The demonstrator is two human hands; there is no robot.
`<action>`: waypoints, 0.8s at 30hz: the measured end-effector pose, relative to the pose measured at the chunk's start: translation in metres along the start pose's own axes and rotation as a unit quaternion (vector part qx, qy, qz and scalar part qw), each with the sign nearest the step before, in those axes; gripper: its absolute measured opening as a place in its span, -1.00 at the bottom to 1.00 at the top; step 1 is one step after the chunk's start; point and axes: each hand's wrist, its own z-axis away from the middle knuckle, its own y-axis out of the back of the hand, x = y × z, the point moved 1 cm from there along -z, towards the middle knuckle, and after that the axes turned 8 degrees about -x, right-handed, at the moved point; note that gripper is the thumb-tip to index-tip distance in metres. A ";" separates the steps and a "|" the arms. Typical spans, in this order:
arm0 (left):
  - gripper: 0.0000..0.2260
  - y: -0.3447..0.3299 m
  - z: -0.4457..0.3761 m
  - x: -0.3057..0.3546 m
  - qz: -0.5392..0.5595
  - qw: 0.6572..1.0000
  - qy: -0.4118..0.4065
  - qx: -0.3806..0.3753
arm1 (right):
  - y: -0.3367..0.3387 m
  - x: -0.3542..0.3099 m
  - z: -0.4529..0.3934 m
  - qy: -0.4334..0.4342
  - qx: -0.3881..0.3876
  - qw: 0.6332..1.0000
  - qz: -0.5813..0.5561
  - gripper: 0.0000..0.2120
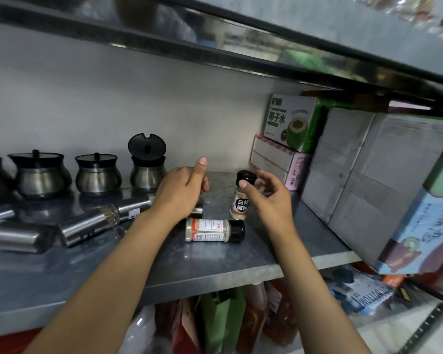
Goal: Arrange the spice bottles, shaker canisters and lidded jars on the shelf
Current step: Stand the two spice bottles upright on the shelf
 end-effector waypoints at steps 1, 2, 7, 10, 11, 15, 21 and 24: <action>-0.36 0.000 0.000 0.000 -0.003 1.000 -0.003 0.000 | 0.000 0.000 0.000 -0.005 0.002 1.000 -0.015 -0.58; -0.36 0.000 0.000 0.000 -0.005 1.000 -0.007 0.001 | 0.001 0.000 0.000 -0.006 0.006 0.999 -0.031 -0.60; -0.38 0.002 0.003 0.004 0.008 1.000 -0.015 0.020 | 0.009 -0.005 0.009 0.016 0.090 0.995 -0.033 -0.85; -0.40 0.002 0.009 0.008 -0.008 1.000 -0.026 0.007 | 0.015 -0.003 0.027 0.013 0.080 0.997 -0.019 -0.73; -0.41 0.003 0.013 0.008 -0.017 0.999 -0.029 0.006 | 0.015 -0.005 0.035 0.015 0.053 0.998 -0.004 -0.71; -0.41 0.006 0.030 0.006 -0.036 0.999 -0.022 0.000 | 0.011 -0.010 0.060 0.004 -0.082 0.995 0.059 -0.86; -0.42 0.012 0.053 0.002 -0.041 0.999 -0.006 0.021 | 0.011 -0.013 0.068 -0.018 -0.194 0.970 0.146 -0.68; -0.44 0.011 0.058 0.010 -0.071 0.997 -0.016 0.020 | 0.010 -0.016 0.069 -0.028 -0.211 0.960 0.184 -0.60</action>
